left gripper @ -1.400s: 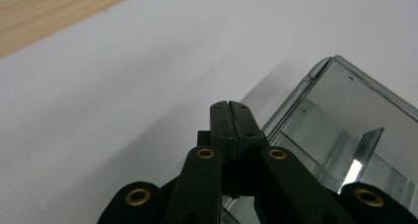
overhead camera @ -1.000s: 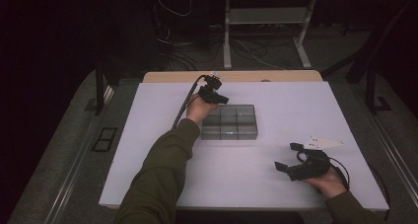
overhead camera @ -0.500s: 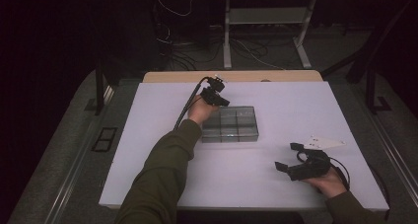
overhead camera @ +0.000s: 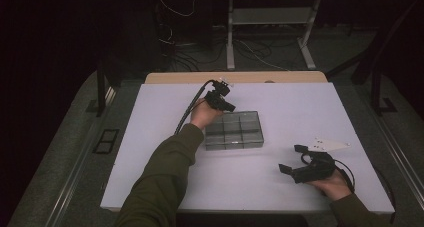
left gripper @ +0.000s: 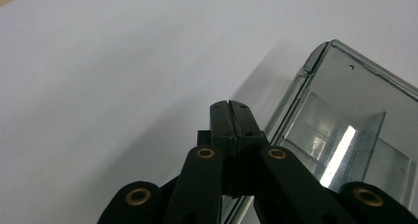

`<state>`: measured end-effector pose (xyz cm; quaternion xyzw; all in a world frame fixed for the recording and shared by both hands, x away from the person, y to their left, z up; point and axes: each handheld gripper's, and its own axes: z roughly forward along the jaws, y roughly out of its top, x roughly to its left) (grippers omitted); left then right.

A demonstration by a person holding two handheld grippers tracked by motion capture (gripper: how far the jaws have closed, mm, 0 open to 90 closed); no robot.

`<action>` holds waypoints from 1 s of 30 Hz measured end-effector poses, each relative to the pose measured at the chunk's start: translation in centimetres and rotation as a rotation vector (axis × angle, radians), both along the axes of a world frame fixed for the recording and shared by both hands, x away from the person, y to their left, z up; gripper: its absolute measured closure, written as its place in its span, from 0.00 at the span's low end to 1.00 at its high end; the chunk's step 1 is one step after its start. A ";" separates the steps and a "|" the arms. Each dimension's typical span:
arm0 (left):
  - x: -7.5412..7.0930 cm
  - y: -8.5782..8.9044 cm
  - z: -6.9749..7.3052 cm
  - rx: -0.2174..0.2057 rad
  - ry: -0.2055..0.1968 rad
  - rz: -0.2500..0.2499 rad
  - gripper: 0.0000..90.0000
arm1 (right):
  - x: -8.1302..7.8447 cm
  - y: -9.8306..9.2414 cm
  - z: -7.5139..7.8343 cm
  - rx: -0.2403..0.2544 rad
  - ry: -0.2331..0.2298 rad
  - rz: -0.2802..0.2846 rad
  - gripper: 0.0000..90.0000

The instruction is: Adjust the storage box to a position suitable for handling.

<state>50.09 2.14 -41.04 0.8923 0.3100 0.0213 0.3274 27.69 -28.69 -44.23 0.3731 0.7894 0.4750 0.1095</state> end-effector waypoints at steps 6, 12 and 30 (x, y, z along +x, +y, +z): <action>-0.9 0.0 -0.2 -0.024 0.007 -0.013 0.99 | 0.0 0.0 0.0 -0.001 -0.001 0.001 0.01; -1.8 -0.1 -0.2 -0.030 0.009 -0.037 0.99 | 0.0 0.1 -0.1 -0.003 0.001 0.003 0.01; -4.2 -0.4 -0.1 -0.023 0.010 -0.100 0.99 | 0.0 0.1 0.0 -0.002 -0.003 0.002 0.01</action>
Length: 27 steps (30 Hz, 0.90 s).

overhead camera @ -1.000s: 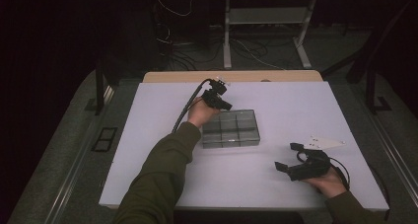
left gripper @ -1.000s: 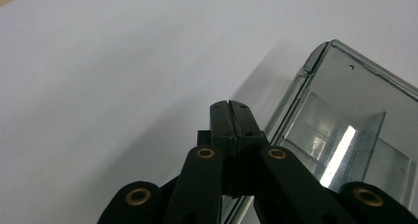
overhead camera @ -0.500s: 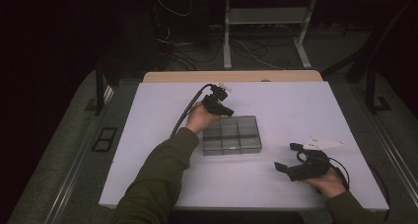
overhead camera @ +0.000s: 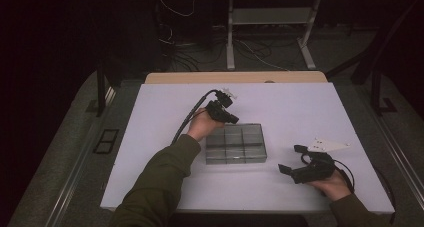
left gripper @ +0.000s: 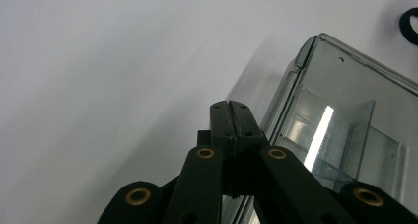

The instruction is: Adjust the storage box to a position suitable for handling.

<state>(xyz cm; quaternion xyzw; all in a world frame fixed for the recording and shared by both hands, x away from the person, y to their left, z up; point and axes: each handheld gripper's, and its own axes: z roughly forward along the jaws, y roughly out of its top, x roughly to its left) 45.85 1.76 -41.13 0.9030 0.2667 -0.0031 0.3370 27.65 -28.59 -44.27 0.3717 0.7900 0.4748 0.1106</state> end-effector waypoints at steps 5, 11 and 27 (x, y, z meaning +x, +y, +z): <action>-0.9 -0.1 0.0 -0.001 -0.007 -0.020 0.99 | 0.0 0.0 0.0 -0.001 -0.001 0.000 0.01; -1.9 -0.2 0.0 -0.006 -0.009 -0.032 0.99 | 0.0 0.0 0.0 -0.001 0.000 -0.002 0.01; -4.3 -0.3 -0.1 -0.021 -0.014 -0.066 0.99 | 0.0 0.0 0.0 0.002 -0.003 -0.005 0.01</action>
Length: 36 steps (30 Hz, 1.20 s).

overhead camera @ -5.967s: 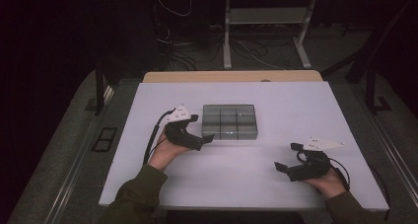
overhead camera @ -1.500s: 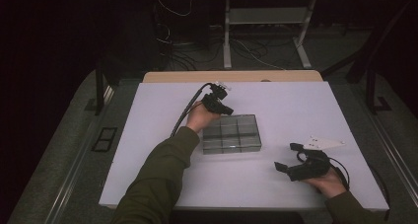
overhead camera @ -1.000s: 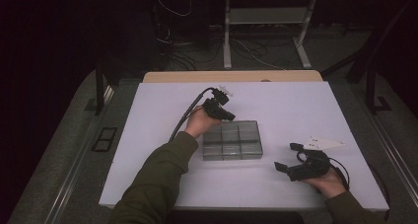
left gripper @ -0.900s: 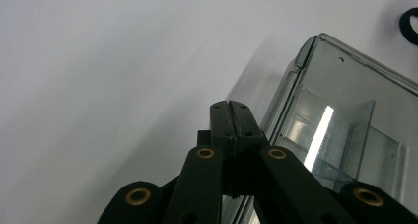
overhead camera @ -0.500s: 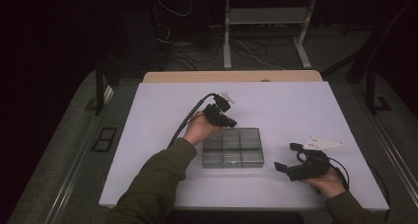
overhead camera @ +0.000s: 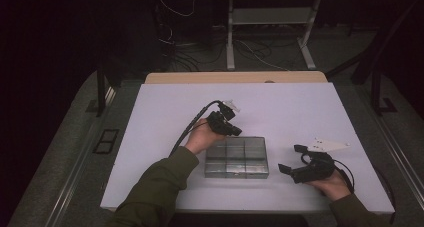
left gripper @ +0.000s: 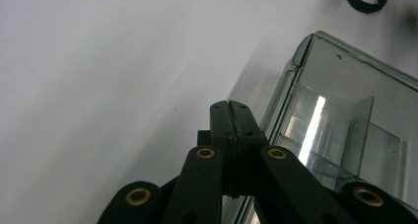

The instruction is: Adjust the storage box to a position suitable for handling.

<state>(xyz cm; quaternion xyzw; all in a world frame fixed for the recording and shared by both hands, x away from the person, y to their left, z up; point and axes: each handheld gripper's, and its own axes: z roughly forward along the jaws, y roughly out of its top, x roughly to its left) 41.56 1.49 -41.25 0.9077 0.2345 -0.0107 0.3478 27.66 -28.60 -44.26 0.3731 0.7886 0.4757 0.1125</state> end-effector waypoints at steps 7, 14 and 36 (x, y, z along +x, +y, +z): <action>-0.9 0.3 -0.1 -0.005 0.002 0.001 0.99 | 0.0 0.0 0.0 -0.001 0.000 0.000 0.01; -1.6 0.6 -0.1 -0.014 0.010 0.011 0.99 | 0.0 0.0 0.0 -0.001 0.001 -0.001 0.01; -2.9 3.9 1.9 -0.198 -0.102 0.049 0.65 | -0.2 0.0 0.0 -0.004 -0.003 -0.001 0.01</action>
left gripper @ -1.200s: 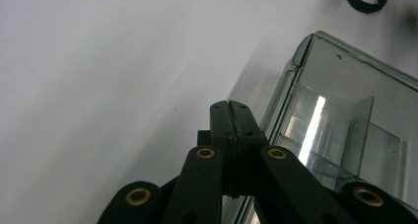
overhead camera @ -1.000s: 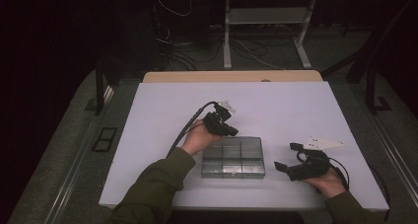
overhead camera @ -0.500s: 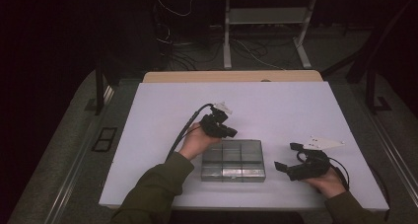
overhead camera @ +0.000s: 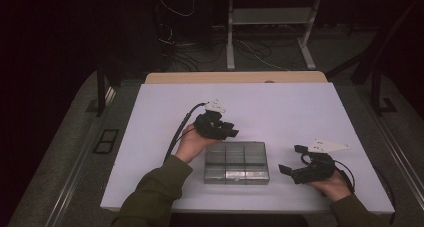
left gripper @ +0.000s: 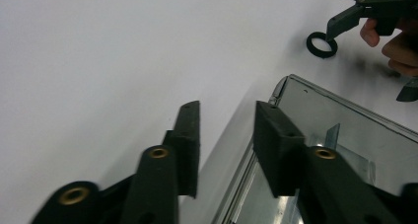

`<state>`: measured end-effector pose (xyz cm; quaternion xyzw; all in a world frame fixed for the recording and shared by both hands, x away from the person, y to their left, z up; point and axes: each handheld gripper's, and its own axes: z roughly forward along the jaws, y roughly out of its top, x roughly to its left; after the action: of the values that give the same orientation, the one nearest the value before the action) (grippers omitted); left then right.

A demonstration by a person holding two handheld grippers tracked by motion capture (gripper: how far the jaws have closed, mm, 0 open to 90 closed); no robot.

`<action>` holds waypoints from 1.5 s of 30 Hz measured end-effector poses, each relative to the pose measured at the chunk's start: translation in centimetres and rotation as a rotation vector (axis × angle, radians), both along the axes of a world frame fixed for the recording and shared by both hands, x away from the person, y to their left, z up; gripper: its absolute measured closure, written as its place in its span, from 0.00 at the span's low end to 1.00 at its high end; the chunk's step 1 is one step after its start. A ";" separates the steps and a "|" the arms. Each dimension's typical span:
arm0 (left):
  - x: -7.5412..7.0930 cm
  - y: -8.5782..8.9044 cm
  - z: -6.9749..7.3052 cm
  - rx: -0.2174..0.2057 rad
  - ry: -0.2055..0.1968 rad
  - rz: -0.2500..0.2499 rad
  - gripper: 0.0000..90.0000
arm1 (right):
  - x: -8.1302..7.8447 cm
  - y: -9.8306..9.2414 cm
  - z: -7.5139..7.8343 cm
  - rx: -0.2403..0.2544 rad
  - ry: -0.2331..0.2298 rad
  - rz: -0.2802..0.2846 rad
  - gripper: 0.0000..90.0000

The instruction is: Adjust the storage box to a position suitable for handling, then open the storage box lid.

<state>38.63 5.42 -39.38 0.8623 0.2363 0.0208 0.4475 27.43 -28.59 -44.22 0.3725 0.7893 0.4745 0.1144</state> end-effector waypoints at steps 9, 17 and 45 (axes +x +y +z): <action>-1.4 1.6 0.5 -0.071 -0.058 -0.003 0.43 | 0.1 -0.1 0.0 0.003 0.006 -0.006 0.01; -2.8 3.3 0.4 -0.102 -0.092 0.024 0.32 | 0.1 -0.1 0.0 0.000 -0.003 -0.003 0.01; -7.7 10.7 -2.2 -0.154 -0.134 0.148 0.17 | 0.1 -0.1 0.0 -0.013 0.006 0.011 0.01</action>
<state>30.98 16.10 -41.53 0.8021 0.2699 0.0932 0.5245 27.55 -28.66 -44.27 0.3689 0.7946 0.4690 0.1119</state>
